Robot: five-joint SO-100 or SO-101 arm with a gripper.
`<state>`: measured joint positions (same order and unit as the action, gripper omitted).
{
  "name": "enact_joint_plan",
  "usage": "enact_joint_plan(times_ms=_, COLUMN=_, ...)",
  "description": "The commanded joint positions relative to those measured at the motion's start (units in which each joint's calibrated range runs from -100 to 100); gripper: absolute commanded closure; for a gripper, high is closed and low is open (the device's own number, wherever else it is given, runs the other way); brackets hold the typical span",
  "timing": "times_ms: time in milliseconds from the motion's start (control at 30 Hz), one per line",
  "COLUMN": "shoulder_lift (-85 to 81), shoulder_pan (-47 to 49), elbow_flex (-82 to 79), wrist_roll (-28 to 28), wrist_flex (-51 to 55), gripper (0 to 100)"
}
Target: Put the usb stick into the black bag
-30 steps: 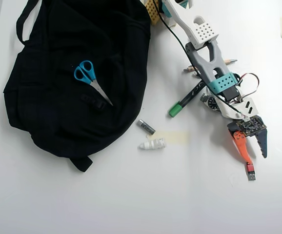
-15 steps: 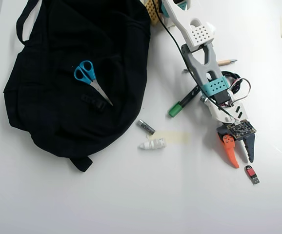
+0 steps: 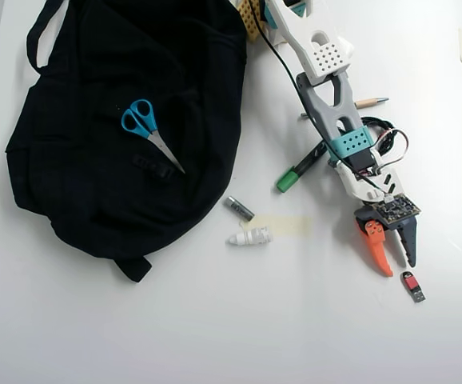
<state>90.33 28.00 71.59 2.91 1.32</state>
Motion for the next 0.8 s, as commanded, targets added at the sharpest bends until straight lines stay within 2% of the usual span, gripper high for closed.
enact_joint_plan(times_ms=0, shoulder_lift=0.4, shoulder_pan=1.5, elbow_flex=0.8, wrist_roll=-0.3, wrist_flex=-1.2, gripper=84)
enact_joint_plan(times_ms=767, shoulder_lift=1.7, shoulder_pan=0.3, elbow_flex=0.7, wrist_roll=-0.3, wrist_flex=-1.2, gripper=84)
